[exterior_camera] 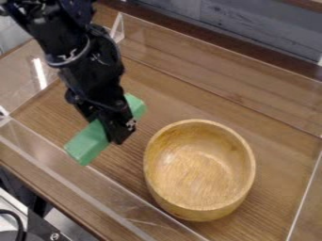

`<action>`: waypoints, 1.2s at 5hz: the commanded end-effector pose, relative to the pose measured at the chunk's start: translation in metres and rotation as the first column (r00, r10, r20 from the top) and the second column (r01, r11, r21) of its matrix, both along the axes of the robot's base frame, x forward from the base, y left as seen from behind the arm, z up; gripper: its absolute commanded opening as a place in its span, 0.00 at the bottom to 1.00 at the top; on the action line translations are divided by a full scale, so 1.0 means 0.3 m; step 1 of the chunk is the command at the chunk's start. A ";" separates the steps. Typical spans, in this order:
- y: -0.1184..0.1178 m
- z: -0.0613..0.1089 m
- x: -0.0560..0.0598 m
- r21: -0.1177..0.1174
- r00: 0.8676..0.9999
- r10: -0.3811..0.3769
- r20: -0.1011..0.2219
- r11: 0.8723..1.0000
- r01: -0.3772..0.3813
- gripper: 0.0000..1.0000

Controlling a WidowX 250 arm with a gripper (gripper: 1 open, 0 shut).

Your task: Remove the green block from inside the brown bowl and put it on the table

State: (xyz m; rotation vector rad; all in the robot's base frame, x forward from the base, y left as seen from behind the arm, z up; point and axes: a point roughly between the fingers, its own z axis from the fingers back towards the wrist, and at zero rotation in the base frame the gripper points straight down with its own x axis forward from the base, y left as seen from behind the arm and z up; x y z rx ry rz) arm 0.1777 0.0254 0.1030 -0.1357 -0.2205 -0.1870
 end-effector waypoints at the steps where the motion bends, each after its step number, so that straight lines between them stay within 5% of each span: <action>1: 0.003 0.000 0.014 0.014 1.000 -0.004 0.023 1.000 0.003 0.00; 6: 0.049 -0.059 0.050 0.032 0.999 0.044 0.013 0.998 -0.045 0.00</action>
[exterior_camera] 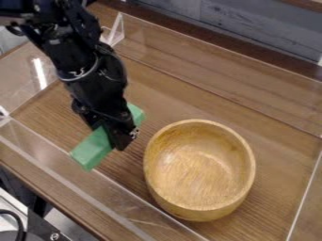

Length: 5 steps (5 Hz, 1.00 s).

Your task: Remove the green block from inside the brown bowl and put it on the table

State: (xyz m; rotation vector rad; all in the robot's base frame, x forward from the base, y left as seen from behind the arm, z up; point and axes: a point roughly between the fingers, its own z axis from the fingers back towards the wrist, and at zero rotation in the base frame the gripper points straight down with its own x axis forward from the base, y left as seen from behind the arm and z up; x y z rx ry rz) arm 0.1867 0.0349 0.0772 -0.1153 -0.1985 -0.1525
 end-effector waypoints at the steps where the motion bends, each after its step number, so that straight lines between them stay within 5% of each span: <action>1: 0.020 0.030 0.031 0.012 0.999 0.024 0.036 1.000 -0.025 0.00; 5: 0.035 0.022 0.055 -0.001 0.997 0.069 0.036 0.998 -0.069 0.00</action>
